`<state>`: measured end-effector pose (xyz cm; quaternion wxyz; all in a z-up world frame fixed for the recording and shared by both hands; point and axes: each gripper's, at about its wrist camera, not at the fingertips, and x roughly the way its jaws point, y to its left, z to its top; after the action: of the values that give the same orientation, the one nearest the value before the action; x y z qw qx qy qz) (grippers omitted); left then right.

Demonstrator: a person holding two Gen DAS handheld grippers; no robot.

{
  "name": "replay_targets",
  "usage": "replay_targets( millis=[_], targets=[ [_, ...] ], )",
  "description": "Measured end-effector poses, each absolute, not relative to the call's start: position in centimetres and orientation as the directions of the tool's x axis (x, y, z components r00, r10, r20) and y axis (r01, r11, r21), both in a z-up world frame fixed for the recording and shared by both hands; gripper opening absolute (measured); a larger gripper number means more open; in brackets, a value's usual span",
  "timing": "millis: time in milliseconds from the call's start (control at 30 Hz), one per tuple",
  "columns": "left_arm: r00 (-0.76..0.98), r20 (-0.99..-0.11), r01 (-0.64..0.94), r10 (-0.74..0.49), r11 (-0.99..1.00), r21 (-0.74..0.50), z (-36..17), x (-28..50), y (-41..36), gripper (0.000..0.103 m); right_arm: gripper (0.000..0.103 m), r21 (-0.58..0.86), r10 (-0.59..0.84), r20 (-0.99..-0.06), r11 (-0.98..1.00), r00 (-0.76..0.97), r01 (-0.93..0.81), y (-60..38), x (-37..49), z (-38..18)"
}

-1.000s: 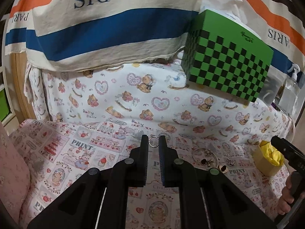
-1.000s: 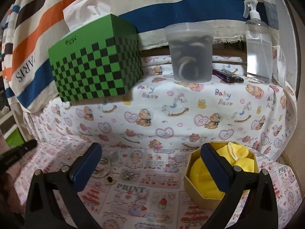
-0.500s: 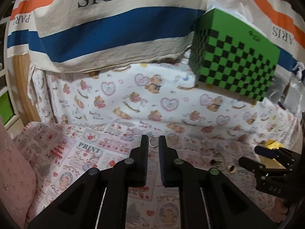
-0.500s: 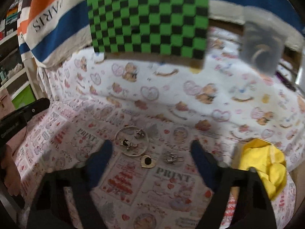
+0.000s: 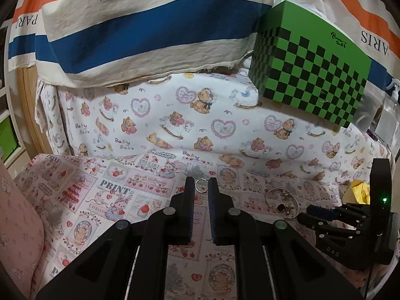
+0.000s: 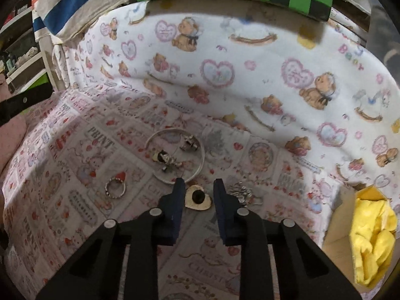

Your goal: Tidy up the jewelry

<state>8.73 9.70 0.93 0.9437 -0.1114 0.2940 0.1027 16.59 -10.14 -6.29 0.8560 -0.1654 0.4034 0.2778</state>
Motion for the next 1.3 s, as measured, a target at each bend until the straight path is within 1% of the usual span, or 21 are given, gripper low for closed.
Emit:
replay_targets(
  millis=[167,200,300,633,733,900,1067,1133,1200,1267,1300],
  targets=[
    [0.802,-0.583,-0.267,0.130,0.951,-0.156,0.8,8.8,10.0,0.010,0.019,-0.070,0.339,-0.782,0.786,0.523,-0.614,-10.0,16.4,-6.3],
    [0.803,-0.582,-0.267,0.128,0.950,-0.159,0.8,8.7,10.0,0.010,0.014,-0.063,0.345,-0.781,0.786,0.521,-0.615,-10.0,16.3,-6.3],
    [0.807,-0.575,-0.266,0.133,0.952,-0.154,0.9,8.6,9.9,0.010,0.014,-0.028,0.379,-0.767,0.787,0.518,-0.617,-10.6,16.1,-5.9],
    [0.819,-0.558,-0.262,0.134,0.953,-0.155,1.2,8.3,9.8,0.010,0.014,-0.094,0.451,-0.605,0.778,0.657,-0.621,-11.6,12.7,-2.9],
    [0.824,-0.551,-0.260,0.135,0.953,-0.156,1.4,8.1,9.7,0.010,0.014,-0.098,0.475,-0.589,0.762,0.654,-0.640,-11.6,12.4,-2.6],
    [0.832,-0.539,-0.247,0.133,0.958,-0.144,1.8,7.9,9.2,0.009,0.014,-0.078,0.487,-0.555,0.777,0.674,-0.625,-11.9,12.3,-2.4],
    [0.856,-0.493,-0.240,0.154,0.964,-0.117,2.9,7.1,8.4,0.009,0.014,-0.092,0.494,-0.498,0.787,0.713,-0.610,-12.2,12.0,-1.6],
    [0.882,-0.445,-0.228,0.155,0.967,-0.116,4.1,6.0,8.0,0.010,0.014,-0.102,0.487,-0.474,0.797,0.733,-0.595,-12.8,11.9,-0.7],
    [0.908,-0.387,-0.218,0.162,0.970,-0.106,5.4,4.7,7.4,0.009,0.014,-0.055,0.483,-0.459,0.822,0.746,-0.566,-14.4,12.1,1.1],
    [0.913,-0.373,-0.212,0.163,0.973,-0.093,6.4,4.1,6.7,0.009,0.014,-0.028,0.488,-0.434,0.833,0.757,-0.553,-16.2,11.6,3.0],
    [0.911,-0.383,-0.202,0.152,0.975,-0.095,6.9,4.2,6.4,0.009,0.014,-0.048,0.477,-0.405,0.841,0.780,-0.539,-17.2,10.7,4.2]
  ],
)
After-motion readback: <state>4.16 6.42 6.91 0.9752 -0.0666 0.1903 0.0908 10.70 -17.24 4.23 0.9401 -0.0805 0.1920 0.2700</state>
